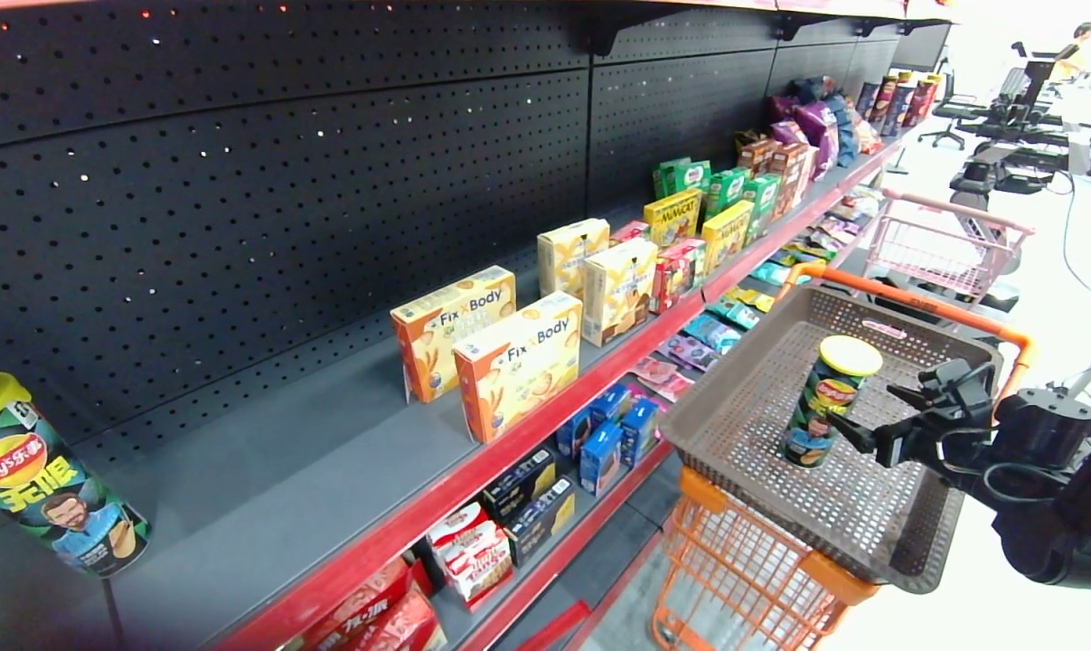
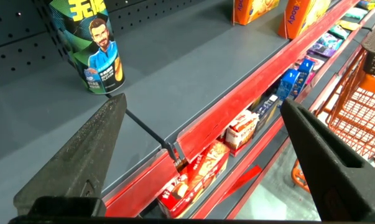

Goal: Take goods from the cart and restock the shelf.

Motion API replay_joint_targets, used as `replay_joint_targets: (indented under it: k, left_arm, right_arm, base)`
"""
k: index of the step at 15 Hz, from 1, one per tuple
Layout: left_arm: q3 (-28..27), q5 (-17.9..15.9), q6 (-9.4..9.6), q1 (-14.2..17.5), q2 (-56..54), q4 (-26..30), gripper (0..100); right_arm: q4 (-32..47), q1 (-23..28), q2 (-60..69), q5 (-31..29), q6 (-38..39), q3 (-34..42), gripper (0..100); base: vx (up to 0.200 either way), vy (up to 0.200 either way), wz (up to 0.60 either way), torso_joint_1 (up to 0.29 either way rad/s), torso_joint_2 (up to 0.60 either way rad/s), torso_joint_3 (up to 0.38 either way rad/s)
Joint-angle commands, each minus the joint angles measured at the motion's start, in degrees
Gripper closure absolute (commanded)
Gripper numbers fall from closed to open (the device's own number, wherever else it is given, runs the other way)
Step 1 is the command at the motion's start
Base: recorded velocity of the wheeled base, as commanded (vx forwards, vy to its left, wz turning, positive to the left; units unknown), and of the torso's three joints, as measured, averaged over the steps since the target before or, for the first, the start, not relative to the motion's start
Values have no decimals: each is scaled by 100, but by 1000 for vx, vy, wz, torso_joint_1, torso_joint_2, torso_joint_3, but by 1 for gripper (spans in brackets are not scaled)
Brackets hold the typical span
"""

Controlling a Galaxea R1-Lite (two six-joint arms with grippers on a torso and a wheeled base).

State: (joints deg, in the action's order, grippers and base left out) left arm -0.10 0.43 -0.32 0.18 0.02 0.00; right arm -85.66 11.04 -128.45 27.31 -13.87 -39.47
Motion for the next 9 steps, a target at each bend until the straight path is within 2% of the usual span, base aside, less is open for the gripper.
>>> replay_joint_targets:
  k: [1,9]
  left_arm:
    - [1,1,-3,-1,-2,0,0]
    - [1,1,-3,-1,-2,0,0]
  right_arm:
    - [-12,-23,-198,3,51,-148,0]
    - [-56,-243,-532,3,262,-693,0]
  base:
    - [0,0,0,0,0,0]
    - [0,0,0,0,0,0]
